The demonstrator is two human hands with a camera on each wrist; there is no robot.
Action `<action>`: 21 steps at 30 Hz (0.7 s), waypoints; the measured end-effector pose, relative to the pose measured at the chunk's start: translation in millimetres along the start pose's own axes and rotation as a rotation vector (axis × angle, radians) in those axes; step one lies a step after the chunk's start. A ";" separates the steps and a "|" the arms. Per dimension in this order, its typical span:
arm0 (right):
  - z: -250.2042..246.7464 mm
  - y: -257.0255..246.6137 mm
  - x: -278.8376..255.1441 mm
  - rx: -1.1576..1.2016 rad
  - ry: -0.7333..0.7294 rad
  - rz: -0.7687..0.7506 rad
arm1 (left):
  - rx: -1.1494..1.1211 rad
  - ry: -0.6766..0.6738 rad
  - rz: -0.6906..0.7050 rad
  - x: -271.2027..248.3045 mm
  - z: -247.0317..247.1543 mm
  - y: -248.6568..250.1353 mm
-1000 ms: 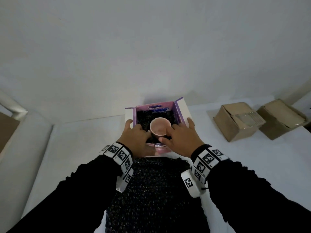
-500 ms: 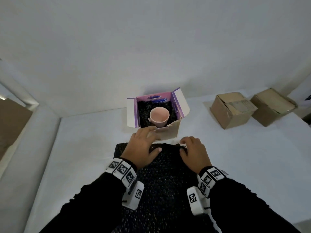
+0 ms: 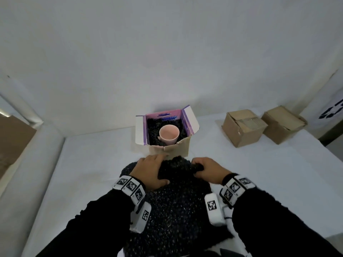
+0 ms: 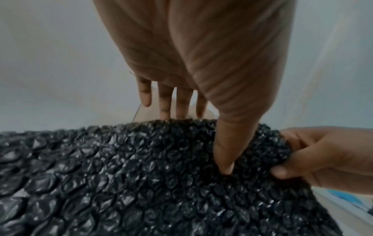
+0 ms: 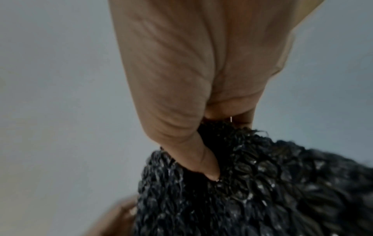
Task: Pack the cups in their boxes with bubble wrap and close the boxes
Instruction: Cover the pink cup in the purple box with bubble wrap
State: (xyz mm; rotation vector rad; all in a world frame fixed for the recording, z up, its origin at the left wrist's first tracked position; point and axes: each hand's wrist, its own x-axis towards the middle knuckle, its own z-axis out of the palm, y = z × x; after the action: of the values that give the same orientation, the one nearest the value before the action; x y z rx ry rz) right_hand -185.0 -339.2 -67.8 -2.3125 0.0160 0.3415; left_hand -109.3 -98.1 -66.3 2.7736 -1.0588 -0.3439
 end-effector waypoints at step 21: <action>-161.4 -121.3 58.5 -0.372 0.486 -0.014 | -0.123 0.165 -0.269 8.3 -177.1 -39.7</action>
State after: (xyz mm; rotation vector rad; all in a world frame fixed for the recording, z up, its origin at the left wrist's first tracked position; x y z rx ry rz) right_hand -75.7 -364.8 110.0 -2.7083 0.1918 -0.2535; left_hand -30.9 -63.6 93.9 2.7764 -0.6071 -0.1986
